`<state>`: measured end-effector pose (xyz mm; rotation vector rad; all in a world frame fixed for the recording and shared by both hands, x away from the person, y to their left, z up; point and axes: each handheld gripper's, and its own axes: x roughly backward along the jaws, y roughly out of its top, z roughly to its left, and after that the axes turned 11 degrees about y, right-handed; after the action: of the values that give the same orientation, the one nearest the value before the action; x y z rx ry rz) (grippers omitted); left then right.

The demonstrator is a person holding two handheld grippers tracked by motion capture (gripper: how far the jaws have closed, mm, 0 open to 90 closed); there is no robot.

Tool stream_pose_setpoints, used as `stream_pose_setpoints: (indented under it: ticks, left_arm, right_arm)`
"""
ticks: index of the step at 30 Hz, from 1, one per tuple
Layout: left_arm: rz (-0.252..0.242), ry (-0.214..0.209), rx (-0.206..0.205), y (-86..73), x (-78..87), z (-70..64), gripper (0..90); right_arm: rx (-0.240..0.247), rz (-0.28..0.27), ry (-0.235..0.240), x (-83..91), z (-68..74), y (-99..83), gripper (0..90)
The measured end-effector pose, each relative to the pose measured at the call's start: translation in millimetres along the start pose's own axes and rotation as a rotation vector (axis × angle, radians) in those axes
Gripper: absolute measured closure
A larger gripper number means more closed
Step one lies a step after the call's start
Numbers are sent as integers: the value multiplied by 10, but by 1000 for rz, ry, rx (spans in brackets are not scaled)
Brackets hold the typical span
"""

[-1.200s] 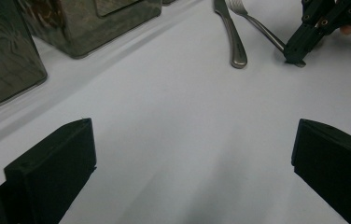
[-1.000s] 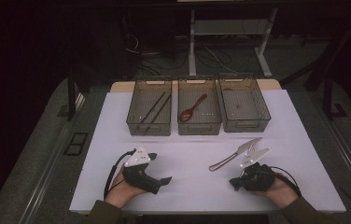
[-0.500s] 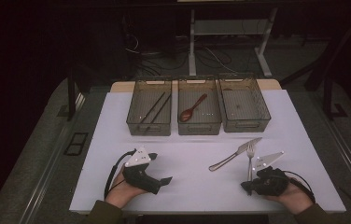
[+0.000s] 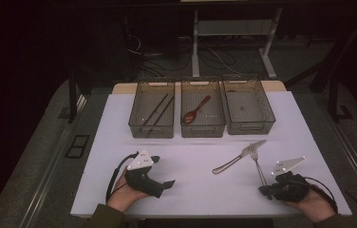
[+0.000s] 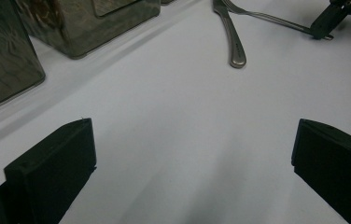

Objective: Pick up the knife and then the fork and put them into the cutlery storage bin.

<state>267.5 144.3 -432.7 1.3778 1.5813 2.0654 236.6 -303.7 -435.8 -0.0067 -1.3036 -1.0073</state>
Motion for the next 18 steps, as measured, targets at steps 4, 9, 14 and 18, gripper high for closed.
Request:
stream_pose_setpoints:
  ticks: [4, 9, 14, 18]
  left_arm:
    - [0, 0, 0, 0, 0, 0, 0]
    - [-3, 0, 0, 1, 3, 2, 0]
    - [-2, 0, 0, 1, 2, 0, 0]
    - [0, 1, 0, 1, 0, 1, 0]
  right_arm:
    - [-17, 0, -21, 57, -43, -49, 892]
    - [-41, 0, -53, 136, -116, -107, 893]
    - [-68, -6, -86, 218, -219, -159, 892]
    - [-93, -9, -112, 284, -316, -190, 893]
